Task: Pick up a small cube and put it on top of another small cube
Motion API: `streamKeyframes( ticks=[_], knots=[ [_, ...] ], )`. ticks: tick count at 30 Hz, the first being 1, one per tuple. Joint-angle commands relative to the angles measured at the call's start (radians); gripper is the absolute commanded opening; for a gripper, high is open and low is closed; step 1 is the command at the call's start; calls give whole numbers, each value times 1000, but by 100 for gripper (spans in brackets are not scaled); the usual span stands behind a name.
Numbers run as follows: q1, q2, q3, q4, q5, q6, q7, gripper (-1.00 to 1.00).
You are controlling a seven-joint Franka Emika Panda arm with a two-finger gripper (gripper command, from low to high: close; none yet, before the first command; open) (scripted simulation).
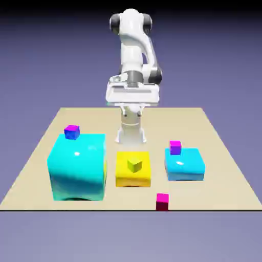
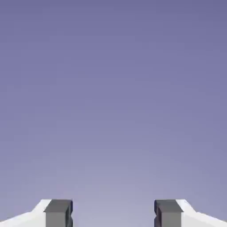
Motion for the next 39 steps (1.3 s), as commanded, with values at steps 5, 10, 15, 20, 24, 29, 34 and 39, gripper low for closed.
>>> streamKeyframes(
  ticks=[5,10,15,20,24,29,34,39],
  knots=[
    [61,181,-2,134,-80,-133,-114,0],
    [122,362,-4,268,-159,-266,-229,0],
    [182,544,-6,402,-239,-399,-343,0],
    [243,725,-9,536,-318,-532,-458,0],
    [292,870,-10,644,-382,-638,-549,0],
    [345,1029,-12,761,-452,-755,-650,0],
    [334,1154,-45,759,-498,-624,-611,0],
    [343,1046,-17,761,-458,-737,-644,-100]
  ],
)
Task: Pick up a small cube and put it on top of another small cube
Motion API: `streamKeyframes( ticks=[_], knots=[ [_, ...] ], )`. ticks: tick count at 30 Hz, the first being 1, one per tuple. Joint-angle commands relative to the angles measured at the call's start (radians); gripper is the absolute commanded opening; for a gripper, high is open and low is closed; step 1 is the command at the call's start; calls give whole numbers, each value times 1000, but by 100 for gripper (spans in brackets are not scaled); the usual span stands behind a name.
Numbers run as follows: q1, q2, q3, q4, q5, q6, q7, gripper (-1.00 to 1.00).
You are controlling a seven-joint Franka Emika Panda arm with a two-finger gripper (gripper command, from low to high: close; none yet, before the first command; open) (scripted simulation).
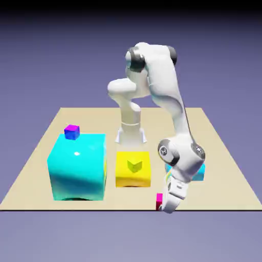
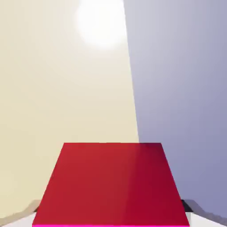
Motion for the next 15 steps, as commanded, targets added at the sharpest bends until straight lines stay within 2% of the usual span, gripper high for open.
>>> streamKeyframes(
  ticks=[1,4,15],
  knots=[
    [14,-18,-6,4,27,-1,4,-100],
    [-3,-93,-98,10,145,-29,108,-100],
    [-335,-491,-429,-30,381,-499,549,-100]
  ],
)
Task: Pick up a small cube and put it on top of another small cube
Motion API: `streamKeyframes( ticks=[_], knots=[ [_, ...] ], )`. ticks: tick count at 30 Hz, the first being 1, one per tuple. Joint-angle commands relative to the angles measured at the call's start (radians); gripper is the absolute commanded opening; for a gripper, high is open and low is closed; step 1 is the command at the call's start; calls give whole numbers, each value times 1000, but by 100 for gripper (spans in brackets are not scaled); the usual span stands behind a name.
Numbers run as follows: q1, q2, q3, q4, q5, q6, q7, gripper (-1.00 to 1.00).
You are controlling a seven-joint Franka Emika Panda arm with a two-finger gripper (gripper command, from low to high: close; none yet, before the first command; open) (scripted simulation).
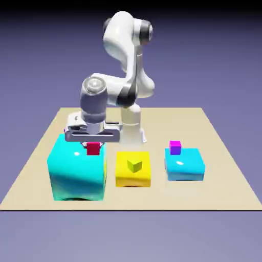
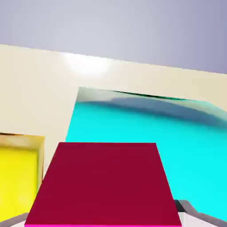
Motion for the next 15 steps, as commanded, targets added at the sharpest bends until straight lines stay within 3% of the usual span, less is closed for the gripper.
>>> streamKeyframes(
  ticks=[1,6,11,12,15],
  knots=[
    [-2,-36,-30,-4,19,-43,41,-100],
    [-124,-137,-88,-25,16,-212,134,-100],
    [-129,-141,-94,-203,7,-37,139,-100],
    [-129,-141,-94,-203,7,-37,139,100],
    [-127,-139,-91,-131,11,-108,137,100]
  ],
)
